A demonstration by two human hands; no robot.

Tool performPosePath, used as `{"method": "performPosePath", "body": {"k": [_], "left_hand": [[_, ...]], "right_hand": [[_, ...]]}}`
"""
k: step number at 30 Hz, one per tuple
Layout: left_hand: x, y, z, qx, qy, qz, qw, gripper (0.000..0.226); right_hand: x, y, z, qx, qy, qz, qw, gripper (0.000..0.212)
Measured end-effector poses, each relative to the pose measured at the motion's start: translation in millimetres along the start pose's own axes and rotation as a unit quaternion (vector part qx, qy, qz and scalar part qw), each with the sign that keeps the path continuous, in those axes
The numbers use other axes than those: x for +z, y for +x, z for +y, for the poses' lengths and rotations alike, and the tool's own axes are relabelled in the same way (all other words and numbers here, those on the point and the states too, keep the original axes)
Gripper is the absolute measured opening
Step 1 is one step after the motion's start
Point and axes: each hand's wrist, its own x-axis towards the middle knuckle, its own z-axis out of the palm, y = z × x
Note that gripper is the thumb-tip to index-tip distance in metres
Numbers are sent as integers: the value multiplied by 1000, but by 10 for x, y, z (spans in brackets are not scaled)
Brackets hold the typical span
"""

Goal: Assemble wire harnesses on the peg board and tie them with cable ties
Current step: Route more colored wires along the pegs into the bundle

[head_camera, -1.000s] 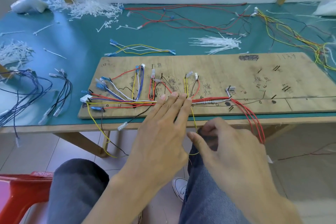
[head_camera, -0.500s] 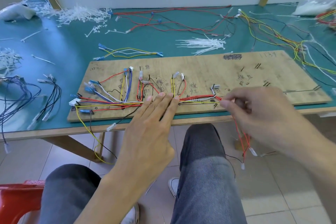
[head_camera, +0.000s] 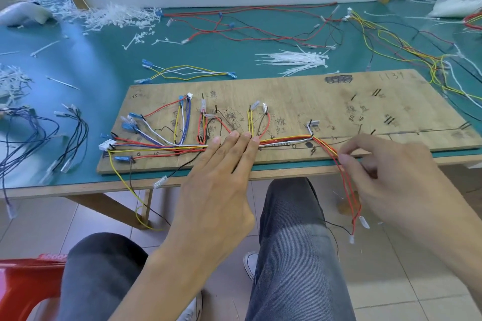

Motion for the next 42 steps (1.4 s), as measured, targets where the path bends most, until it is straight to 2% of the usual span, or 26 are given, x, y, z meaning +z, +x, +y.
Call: {"method": "performPosePath", "body": {"k": [3, 6, 8, 10, 12, 13, 14, 16, 18, 20, 22, 24, 30, 38, 42], "left_hand": [[-5, -3, -1, 0, 2, -3, 1000, 89], [-2, 3, -3, -1, 6, -2, 1000, 87], [0, 2, -1, -1, 10, 2, 1000, 85], [5, -2, 3, -1, 14, 3, 1000, 85], [13, -4, 4, 1, 16, 4, 1000, 86], [18, -4, 3, 2, 17, 3, 1000, 86], [23, -3, 2, 4, 20, 3, 1000, 87], [32, -1, 0, 5, 29, 3, 1000, 88], [46, -2, 6, 5, 32, 6, 999, 88], [55, -2, 11, 4, 32, 9, 999, 86], [61, -1, 12, 5, 33, 10, 999, 85], [66, -2, 12, 8, 28, 10, 1000, 85], [125, -26, 17, 10, 23, 13, 1000, 90], [157, -58, 46, -2, 40, 17, 999, 86], [164, -92, 76, -4, 38, 25, 999, 83]], "right_hand": [[-10, -314, -65, 39, 49, -38, 997, 6], [0, -526, -150, 117, 195, -94, 969, 13], [49, -597, -160, 143, 221, -121, 957, 19], [85, -620, -132, 123, 134, -131, 975, 20], [77, -617, -52, 99, -31, -148, 984, 10], [36, -597, -11, 98, -101, -148, 979, 12], [-23, -559, 32, 91, -146, -130, 976, 18], [-124, -440, 9, 55, -96, -34, 993, 20], [-126, -268, -170, -15, -36, 61, 997, 23], [17, -71, -341, -86, -58, 105, 989, 23], [189, 89, -436, -84, -74, 69, 991, 40], [325, 169, -428, -59, -94, 36, 993, 44], [514, 98, -287, -80, -60, 114, 988, 37], [577, -8, -381, -72, -104, 157, 980, 46], [606, -10, -336, -73, -120, 166, 976, 43]]}}
